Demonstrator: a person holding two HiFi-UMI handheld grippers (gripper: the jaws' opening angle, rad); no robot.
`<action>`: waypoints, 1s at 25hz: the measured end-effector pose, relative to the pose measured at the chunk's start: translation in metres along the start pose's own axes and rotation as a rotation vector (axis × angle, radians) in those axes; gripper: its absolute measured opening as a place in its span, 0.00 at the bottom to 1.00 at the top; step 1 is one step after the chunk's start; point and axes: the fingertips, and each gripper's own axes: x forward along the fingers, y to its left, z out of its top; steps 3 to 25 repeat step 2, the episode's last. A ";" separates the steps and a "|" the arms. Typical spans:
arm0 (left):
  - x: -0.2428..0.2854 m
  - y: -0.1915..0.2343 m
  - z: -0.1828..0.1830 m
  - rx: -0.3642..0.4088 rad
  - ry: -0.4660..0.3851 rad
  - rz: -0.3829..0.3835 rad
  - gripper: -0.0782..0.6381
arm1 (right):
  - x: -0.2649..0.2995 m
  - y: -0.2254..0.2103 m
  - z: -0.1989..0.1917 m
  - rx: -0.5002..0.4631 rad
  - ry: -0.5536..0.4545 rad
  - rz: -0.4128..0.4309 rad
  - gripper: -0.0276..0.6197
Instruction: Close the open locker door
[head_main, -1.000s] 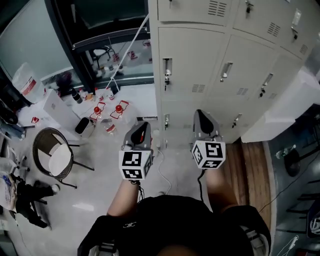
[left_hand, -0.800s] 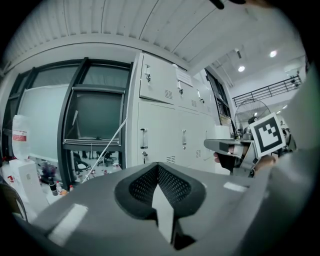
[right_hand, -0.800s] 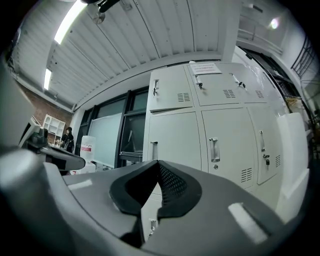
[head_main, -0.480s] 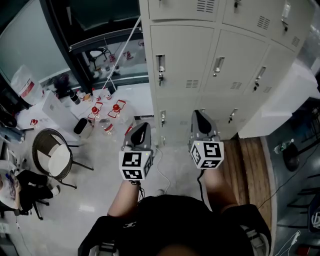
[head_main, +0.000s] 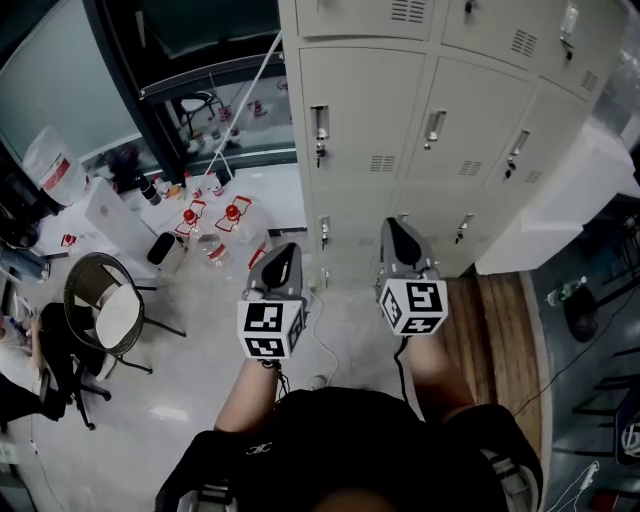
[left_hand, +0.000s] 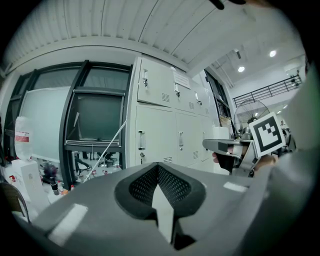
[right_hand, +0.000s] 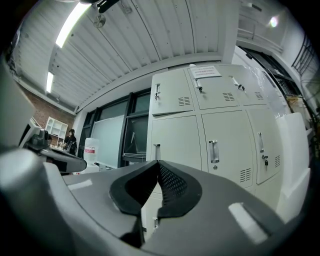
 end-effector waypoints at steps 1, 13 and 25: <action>-0.001 -0.001 0.000 0.000 0.000 0.001 0.11 | -0.001 0.000 0.000 0.006 0.003 0.004 0.06; -0.002 -0.002 0.000 -0.001 -0.001 0.001 0.11 | -0.002 0.000 0.000 0.013 0.006 0.009 0.06; -0.002 -0.002 0.000 -0.001 -0.001 0.001 0.11 | -0.002 0.000 0.000 0.013 0.006 0.009 0.06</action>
